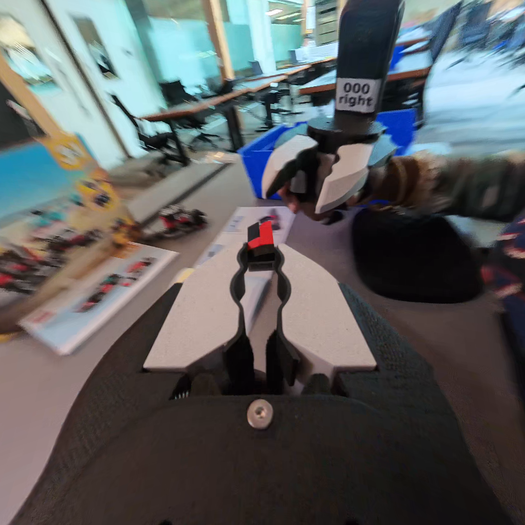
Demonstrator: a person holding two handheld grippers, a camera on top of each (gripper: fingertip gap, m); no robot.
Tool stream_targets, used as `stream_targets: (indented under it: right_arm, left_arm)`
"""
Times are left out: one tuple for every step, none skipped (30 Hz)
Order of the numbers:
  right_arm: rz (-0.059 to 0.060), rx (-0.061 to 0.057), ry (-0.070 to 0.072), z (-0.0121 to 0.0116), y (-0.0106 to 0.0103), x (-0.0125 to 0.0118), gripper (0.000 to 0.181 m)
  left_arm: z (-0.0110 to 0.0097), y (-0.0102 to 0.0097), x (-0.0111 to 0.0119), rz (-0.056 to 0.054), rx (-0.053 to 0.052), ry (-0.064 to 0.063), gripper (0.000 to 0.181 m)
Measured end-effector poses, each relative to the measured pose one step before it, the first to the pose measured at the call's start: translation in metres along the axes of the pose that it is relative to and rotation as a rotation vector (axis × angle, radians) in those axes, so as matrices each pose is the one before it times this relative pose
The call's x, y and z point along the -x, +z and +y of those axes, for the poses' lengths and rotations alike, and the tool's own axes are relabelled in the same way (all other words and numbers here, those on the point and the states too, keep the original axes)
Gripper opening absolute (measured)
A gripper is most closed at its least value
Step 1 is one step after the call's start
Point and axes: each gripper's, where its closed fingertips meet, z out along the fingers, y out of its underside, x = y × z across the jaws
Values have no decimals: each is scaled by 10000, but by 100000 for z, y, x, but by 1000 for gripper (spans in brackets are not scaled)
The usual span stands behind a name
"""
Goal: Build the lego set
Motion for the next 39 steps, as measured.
stream_targets:
  right_arm:
    - [99,-158,281,-91,18,-329,35]
    - [211,-39,138,-25,77,-457,32]
    - [122,-28,33,-94,162,-288,29]
    - [-31,-118,-18,-267,237,-14,27]
    - [-44,-172,28,-349,343,59,24]
    - [0,-158,111,-288,402,21,15]
    - [179,-76,280,-108,394,-284,10]
    - [276,-48,484,27,345,-510,5]
    - [314,-56,798,138,299,-648,5]
    - [-45,-68,994,199,278,-236,9]
    - [-278,-15,1123,306,262,-19,20]
    - [-480,-36,1130,273,189,167,29]
    - [-590,-203,1104,81,99,288,32]
    - [-621,-409,1008,-157,15,371,29]
    - [-591,-485,836,-294,-44,416,25]
    - [-365,-332,624,-158,-58,207,22]
    - [-161,-93,321,84,-48,55,20]
    - [63,66,76,240,-46,-159,19]
    - [149,93,-40,230,-23,-220,20]
    - [13,55,6,131,-11,-23,20]
    - [-109,75,132,143,21,140,21]
    - [-139,148,162,243,37,156,23]
    - [-60,192,97,337,8,46,22]
    - [21,181,22,351,-4,-53,19]
    - [39,119,-4,273,-1,-70,17]
    - [-8,83,25,195,-18,-17,15]
    - [-28,19,59,77,-58,16,15]
    - [28,45,-20,96,-66,-42,15]
    - [56,52,-92,99,-84,-24,15]
    - [48,49,-101,90,-57,-4,15]
    - [25,32,-40,65,-24,30,15]
    - [22,21,-4,47,-19,7,15]
    - [26,13,13,63,-16,-17,15]
    - [26,22,26,66,-28,-30,15]
    - [53,24,8,78,-39,-79,15]
    - [52,9,-12,63,-36,-68,15]
    - [33,-11,-25,34,-27,-24,15]
    - [28,-19,-7,25,-30,-16,15]
    - [20,-17,0,6,-32,7,15]
  left_arm:
    - [-128,-106,594,-806,-92,787,18]
    - [-86,-66,526,-771,-71,656,18]
    - [-23,-18,412,-682,-44,504,18]
    - [85,35,313,-577,31,364,18]
    - [160,73,226,-471,99,260,18]
    - [146,111,44,-291,82,179,18]
    - [74,115,-101,-132,26,96,18]
    - [1,97,-135,-62,-26,33,18]
    - [-63,76,-108,-41,-79,4,18]
    - [-119,31,-52,-52,-119,-12,18]
    - [-184,-11,5,-69,-156,-16,18]
    - [-207,-41,15,-59,-180,-12,18]
    - [-195,-45,-21,-43,-169,-5,18]
    - [-153,-41,-14,-59,-137,33,18]
    - [-104,-44,-10,-85,-100,111,18]
    - [-79,-46,-2,-101,-65,201,18]
    - [-66,-34,8,-100,-53,245,18]
    - [-114,-24,-35,-56,-72,218,18]
    - [-83,-5,-96,9,-59,156,18]
    - [30,53,-109,32,20,102,18]
    - [129,59,-60,5,68,74,18]
    - [93,40,-5,-13,23,54,18]
    - [17,6,5,-8,-34,35,18]
    - [-11,-11,4,4,-34,36,18]
    - [-7,11,-50,34,-9,61,18]
    - [-5,9,-109,61,7,92,18]
    - [13,9,-96,41,7,110,18]
    - [22,6,-84,31,6,86,18]
    - [46,7,-87,53,24,49,18]
    - [49,8,-86,44,25,52,18]
    - [20,-13,-65,14,5,75,18]
    - [13,-13,-38,2,2,71,18]
    - [14,-11,-42,16,11,41,18]
    - [42,-3,-47,41,10,1,18]
    - [65,5,-58,58,17,-27,18]
    - [78,22,-63,53,23,-29,18]
    - [44,17,-49,35,8,-16,18]
    - [17,16,-37,22,4,-8,18]
    - [-3,19,-31,20,5,-9,18]
